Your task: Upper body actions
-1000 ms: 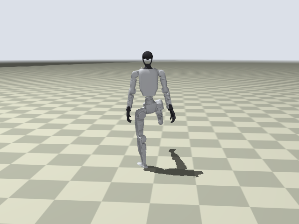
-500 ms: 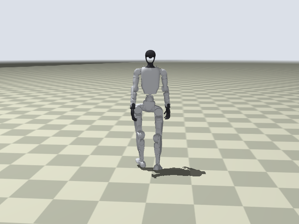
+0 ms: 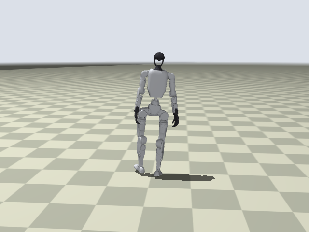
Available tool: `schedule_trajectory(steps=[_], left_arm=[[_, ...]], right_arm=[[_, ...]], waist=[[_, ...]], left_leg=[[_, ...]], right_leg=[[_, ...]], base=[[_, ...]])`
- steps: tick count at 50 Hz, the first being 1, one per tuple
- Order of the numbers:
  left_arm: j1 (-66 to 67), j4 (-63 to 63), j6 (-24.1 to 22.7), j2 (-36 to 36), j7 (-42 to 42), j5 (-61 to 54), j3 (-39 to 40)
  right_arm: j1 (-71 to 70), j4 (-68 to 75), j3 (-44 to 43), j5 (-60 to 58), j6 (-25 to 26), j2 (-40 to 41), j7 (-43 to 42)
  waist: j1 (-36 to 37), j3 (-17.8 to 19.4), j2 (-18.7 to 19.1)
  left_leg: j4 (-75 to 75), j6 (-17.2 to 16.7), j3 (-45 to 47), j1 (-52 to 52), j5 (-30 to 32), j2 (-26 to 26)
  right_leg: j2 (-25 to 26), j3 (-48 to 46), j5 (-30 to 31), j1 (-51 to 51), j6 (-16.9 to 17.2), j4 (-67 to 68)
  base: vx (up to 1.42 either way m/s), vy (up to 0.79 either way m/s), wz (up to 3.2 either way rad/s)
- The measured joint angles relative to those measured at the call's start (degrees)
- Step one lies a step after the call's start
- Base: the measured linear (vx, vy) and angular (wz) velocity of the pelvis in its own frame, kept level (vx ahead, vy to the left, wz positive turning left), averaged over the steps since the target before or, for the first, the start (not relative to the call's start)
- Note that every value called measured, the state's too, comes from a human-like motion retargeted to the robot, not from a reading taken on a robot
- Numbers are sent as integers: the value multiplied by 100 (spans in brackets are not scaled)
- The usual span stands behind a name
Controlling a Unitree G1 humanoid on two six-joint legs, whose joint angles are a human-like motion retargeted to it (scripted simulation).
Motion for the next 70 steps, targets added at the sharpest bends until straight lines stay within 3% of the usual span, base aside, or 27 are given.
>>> schedule_trajectory(steps=[7,12,15,18,23,26,34,35,40,42,45,49,53,55,57,61,65,70], left_arm=[[41,140,-83,11,294,6,-98],[241,303,-105,-8,456,-150,112],[339,501,-136,9,538,-269,232],[370,680,-92,46,575,-273,281],[310,638,-40,55,529,-230,325],[175,445,-72,107,462,-290,385],[-68,324,145,530,256,-322,529],[-118,353,185,614,267,-322,543],[-254,467,246,876,288,-282,667],[-257,471,222,963,313,-328,734],[-247,486,171,1174,311,-365,856],[-444,511,183,1739,137,-120,902],[-944,446,333,2242,309,-87,708],[-1264,301,337,2297,406,-238,747],[-1538,115,222,2132,490,-438,835],[-1883,-119,-170,2031,493,-907,819],[-2233,-401,-159,2463,359,-794,664],[-2853,-482,-72,2937,560,-615,183]], right_arm=[[76,-56,-170,162,-12,-44,-46],[-71,-343,-22,-244,10,-88,-66],[-150,-621,10,-432,-129,-85,-69],[-200,-841,-41,-411,-336,-96,-35],[-213,-933,-94,-160,-435,-152,51],[-315,-930,-45,-74,-578,-174,5],[-225,-965,171,-402,-792,-266,-407],[-164,-931,130,-392,-832,-283,-440],[228,-639,-154,-186,-829,-384,-515],[328,-518,-257,-136,-835,-415,-588],[464,-392,-413,-134,-854,-452,-662],[517,-365,-586,-193,-920,-467,-638],[583,-338,-915,-215,-950,-626,-747],[529,-414,-1130,-101,-976,-765,-855],[447,-502,-1362,76,-1105,-936,-991],[308,-629,-1401,307,-1324,-1408,-1295],[252,-629,-1270,441,-1428,-1852,-1339],[883,-337,-1521,1056,-1535,-2051,-1455]], waist=[[144,-67,-41],[199,-101,-145],[128,-182,-97],[135,-238,-48],[188,-250,-139],[187,14,-196],[158,227,-153],[119,221,-139],[356,108,-176],[431,61,-302],[323,-2,-566],[51,47,-941],[252,575,-1246],[462,1120,-1260],[587,1591,-1016],[415,2021,-801],[-33,2724,-780],[-441,2724,-802]], left_leg=[[682,-405,-1147,-505,136,36],[618,110,-372,-406,11,348],[377,61,-196,-386,227,510],[280,-258,-457,-396,263,552],[305,-24,-378,-381,-76,453],[454,-14,-390,-357,-211,528],[610,8,-269,-286,-407,930],[628,-6,-285,-291,-415,995],[581,-39,-220,-156,-441,1182],[576,-80,-214,-117,-452,1162],[654,-203,-330,-173,-439,1114],[888,-445,-545,-483,-333,1148],[871,-567,-544,-446,-119,1067],[698,-552,-381,-296,58,1079],[540,-554,-226,-251,226,1289],[246,-596,321,-402,507,1631],[-276,-431,771,-466,919,1730],[-494,-429,1067,-1388,1295,1942]], right_leg=[[-121,-259,-17,-127,12,-41],[-235,-214,1,-122,73,-36],[-178,-194,-11,-98,124,-44],[-134,-142,-31,-61,223,-11],[-304,-186,-109,-64,505,250],[-371,-170,-123,-76,731,654],[-412,871,647,-554,1558,1829],[-497,835,689,-567,1538,1905],[-1243,-198,984,-394,632,1655],[-1442,-166,1175,-374,630,1367],[-1656,380,1803,-392,815,888],[-1644,689,1432,-333,1572,619],[-1748,282,608,-237,1527,397],[-1741,560,680,-313,1508,308],[-1726,621,892,-495,1566,223],[-1457,843,1132,-1210,1438,185],[-1195,1021,1413,-1776,1300,140],[-974,1129,1738,-2943,1208,59]], base=[[-5,-3,39],[8,5,-3],[17,9,2],[23,13,3],[26,17,7],[15,8,-4],[9,3,-27],[6,-6,22],[10,-11,-18],[2,-23,-40],[-4,-31,1],[-22,-56,45],[-32,-50,5],[-58,-39,-67],[-65,-37,-70],[-60,-23,-94],[-57,-29,-78],[-54,-21,-36]])
